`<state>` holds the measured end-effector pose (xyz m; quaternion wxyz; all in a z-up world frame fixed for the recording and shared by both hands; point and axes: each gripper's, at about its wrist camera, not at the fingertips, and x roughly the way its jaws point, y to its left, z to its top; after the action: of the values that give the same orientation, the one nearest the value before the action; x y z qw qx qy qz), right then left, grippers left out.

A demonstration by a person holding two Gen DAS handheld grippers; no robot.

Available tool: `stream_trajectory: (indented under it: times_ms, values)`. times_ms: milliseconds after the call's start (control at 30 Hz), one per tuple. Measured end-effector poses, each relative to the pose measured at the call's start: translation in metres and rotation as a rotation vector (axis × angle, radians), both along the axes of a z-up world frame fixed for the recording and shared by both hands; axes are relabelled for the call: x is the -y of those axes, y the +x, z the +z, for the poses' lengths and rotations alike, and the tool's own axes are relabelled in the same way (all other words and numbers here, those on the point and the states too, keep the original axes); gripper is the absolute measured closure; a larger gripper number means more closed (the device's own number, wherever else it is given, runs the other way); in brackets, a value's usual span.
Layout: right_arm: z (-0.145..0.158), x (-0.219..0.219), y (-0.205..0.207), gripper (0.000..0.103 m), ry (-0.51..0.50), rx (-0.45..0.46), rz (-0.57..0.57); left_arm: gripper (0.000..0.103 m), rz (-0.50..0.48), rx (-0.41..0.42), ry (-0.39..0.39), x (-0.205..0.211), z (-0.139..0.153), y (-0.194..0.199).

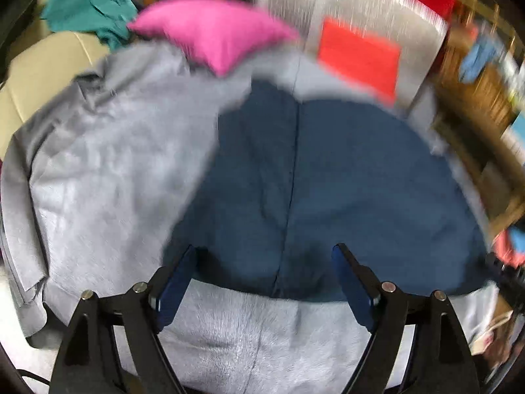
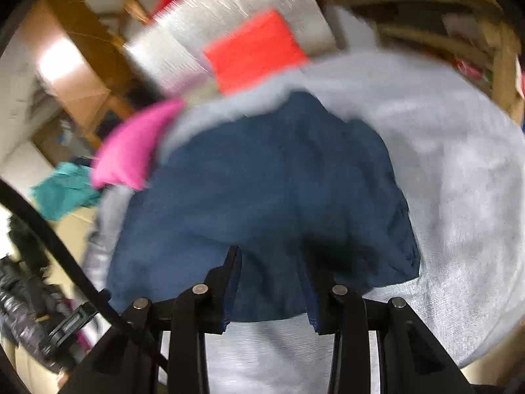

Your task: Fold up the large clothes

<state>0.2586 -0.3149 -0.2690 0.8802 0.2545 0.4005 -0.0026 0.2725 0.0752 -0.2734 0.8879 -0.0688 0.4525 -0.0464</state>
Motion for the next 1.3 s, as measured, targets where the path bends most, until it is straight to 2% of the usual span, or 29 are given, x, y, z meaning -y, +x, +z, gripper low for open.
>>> stream_trajectory:
  times_ms: [33, 67, 133, 267, 333, 400, 467, 567, 667, 833, 1000, 1067, 1167, 1300]
  values:
    - [-0.016, -0.001, 0.012, 0.066, 0.020, -0.068, 0.004, 0.018, -0.005, -0.049, 0.037, 0.005, -0.012, 0.007]
    - [-0.027, 0.001, 0.016, 0.066, 0.056, -0.094, 0.001, 0.018, -0.003, -0.070, 0.052, 0.008, -0.017, 0.011]
    - [-0.023, 0.002, 0.011, 0.066, 0.078, -0.081, -0.007, 0.018, 0.003, -0.048, 0.061, 0.008, -0.012, 0.009]
    - [0.004, -0.003, -0.008, 0.066, -0.006, -0.008, 0.008, 0.018, 0.003, 0.013, 0.103, 0.011, 0.005, -0.005]
    - [0.020, -0.007, -0.020, 0.063, -0.040, 0.039, 0.022, 0.018, 0.009, 0.050, 0.133, 0.014, 0.021, -0.015]
    - [0.035, -0.010, -0.032, 0.055, -0.102, 0.078, 0.033, 0.018, 0.025, 0.108, 0.174, 0.018, 0.039, -0.031]
    - [0.058, -0.022, -0.048, 0.051, -0.186, 0.132, 0.039, 0.018, 0.030, 0.153, 0.202, 0.019, 0.061, -0.044]
    - [0.090, -0.030, -0.071, 0.043, -0.259, 0.202, 0.038, 0.018, 0.043, 0.229, 0.242, 0.024, 0.096, -0.068]
    - [0.123, -0.039, -0.095, 0.026, -0.341, 0.273, 0.023, 0.014, 0.052, 0.317, 0.251, 0.026, 0.136, -0.094]
    - [0.166, -0.057, -0.132, 0.019, -0.461, 0.362, -0.002, 0.012, 0.094, 0.433, 0.250, 0.026, 0.183, -0.133]
    - [0.197, -0.063, -0.167, 0.007, -0.445, 0.441, -0.048, 0.011, 0.122, 0.503, 0.257, 0.025, 0.217, -0.170]
    - [0.206, -0.063, -0.178, 0.007, -0.419, 0.458, -0.051, 0.011, 0.130, 0.516, 0.263, 0.026, 0.226, -0.180]
    - [0.215, -0.071, -0.190, 0.007, -0.409, 0.444, -0.050, 0.011, 0.143, 0.542, 0.278, 0.027, 0.237, -0.194]
    - [0.213, -0.087, -0.199, 0.007, -0.445, 0.405, -0.067, 0.011, 0.150, 0.570, 0.272, 0.028, 0.250, -0.212]
